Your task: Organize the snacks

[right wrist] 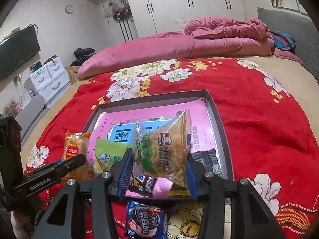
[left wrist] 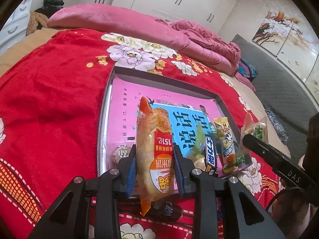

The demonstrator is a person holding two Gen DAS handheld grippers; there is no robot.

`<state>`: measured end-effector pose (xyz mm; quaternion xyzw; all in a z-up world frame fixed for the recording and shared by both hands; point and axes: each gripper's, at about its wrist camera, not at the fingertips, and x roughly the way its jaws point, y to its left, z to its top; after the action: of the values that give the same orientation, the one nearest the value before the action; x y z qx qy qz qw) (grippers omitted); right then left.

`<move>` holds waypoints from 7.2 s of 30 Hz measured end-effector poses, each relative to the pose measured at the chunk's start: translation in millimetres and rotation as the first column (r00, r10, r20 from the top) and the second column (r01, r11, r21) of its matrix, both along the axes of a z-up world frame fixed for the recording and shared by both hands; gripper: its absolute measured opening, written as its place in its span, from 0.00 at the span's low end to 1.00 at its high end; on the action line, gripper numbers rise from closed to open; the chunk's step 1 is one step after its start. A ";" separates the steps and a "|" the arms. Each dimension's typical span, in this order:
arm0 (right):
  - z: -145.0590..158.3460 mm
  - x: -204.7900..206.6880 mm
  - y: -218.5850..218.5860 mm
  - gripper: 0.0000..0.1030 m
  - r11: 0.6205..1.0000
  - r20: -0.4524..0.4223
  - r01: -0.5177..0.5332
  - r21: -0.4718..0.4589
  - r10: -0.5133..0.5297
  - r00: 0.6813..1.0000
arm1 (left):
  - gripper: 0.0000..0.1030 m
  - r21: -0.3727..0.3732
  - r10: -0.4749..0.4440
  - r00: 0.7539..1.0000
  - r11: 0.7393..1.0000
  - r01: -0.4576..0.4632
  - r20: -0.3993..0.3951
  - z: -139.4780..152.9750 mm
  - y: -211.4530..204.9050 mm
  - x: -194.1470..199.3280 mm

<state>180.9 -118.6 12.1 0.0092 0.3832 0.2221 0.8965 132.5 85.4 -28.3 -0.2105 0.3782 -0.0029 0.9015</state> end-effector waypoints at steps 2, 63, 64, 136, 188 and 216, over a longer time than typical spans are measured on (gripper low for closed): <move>0.7 1.1 4.0 0.47 1.000 0.003 -0.009 -0.006 0.009 1.000 | 0.33 -0.007 -0.004 1.000 1.000 0.004 -0.002 -1.0 -0.5 0.7; -44.5 1.4 29.6 0.47 0.996 -0.114 -0.092 -0.006 0.091 0.989 | 0.32 -0.058 -0.018 1.000 0.998 0.018 -0.001 -8.0 5.7 12.4; -45.4 2.5 27.7 0.47 0.996 -0.118 -0.087 -0.007 0.085 0.989 | 0.32 -0.056 -0.017 1.000 0.998 0.017 0.001 -7.7 5.9 12.5; -33.7 -17.6 -4.9 0.54 0.996 -0.071 -0.024 -0.083 0.018 0.997 | 0.43 0.011 0.002 1.000 1.000 -0.002 0.020 3.9 8.7 0.3; -1.5 -19.3 -21.1 0.68 0.998 0.010 0.058 -0.003 -0.058 0.998 | 0.72 0.054 -0.060 0.995 0.997 0.056 0.078 33.3 -6.9 -25.8; 24.1 -46.5 -31.4 0.83 0.998 0.081 0.018 0.057 -0.022 0.996 | 0.73 0.021 -0.046 0.998 0.999 0.046 0.032 32.0 -8.4 -50.6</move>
<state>134.3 -150.0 36.1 0.0290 0.3400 0.2239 0.9129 81.9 76.9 3.7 -0.1927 0.3681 -0.0234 0.9093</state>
